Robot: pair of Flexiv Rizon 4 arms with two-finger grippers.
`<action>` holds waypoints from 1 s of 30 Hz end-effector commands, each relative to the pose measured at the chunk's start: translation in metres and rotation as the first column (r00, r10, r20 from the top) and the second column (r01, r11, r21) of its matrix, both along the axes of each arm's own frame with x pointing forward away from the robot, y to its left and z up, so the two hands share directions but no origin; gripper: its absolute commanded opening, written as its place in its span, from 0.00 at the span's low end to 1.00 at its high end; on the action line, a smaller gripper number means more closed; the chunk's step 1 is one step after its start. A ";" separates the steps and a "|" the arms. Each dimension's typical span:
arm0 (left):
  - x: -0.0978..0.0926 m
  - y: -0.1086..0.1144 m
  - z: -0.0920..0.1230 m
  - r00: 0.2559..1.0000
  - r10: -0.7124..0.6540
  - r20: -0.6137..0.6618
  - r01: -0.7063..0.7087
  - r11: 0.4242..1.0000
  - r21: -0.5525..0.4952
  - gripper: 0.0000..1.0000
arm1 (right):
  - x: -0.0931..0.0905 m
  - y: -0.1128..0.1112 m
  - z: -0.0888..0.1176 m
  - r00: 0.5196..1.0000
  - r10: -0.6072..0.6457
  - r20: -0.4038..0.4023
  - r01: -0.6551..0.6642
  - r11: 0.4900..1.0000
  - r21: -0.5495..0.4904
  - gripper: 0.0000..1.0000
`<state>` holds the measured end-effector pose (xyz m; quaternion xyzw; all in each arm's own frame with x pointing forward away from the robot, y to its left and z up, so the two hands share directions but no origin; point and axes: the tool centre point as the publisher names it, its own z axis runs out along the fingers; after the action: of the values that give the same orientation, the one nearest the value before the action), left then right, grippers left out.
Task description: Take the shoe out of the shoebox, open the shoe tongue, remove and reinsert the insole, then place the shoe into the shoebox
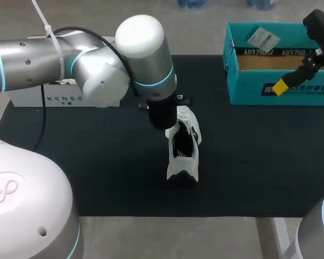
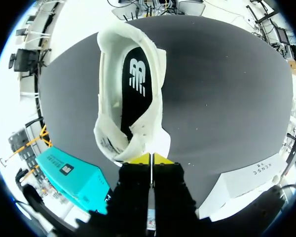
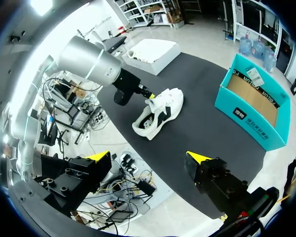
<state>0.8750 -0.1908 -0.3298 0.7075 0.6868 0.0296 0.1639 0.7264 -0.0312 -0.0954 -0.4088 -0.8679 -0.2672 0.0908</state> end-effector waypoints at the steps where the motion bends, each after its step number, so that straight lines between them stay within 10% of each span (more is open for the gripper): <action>1: 0.002 -0.008 -0.002 1.000 -0.004 0.002 0.004 1.000 0.002 0.00 | 0.002 0.001 0.000 1.000 0.001 -0.004 -0.001 1.000 -0.001 1.00; 30: 0.000 -0.002 0.016 0.999 0.027 0.043 -0.027 1.000 -0.003 0.00 | 0.002 0.001 0.000 1.000 0.001 -0.004 -0.001 1.000 -0.001 1.00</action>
<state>0.8802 -0.2013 -0.3219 0.7049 0.6867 0.0434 0.1722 0.7265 -0.0312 -0.0954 -0.4089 -0.8679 -0.2672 0.0908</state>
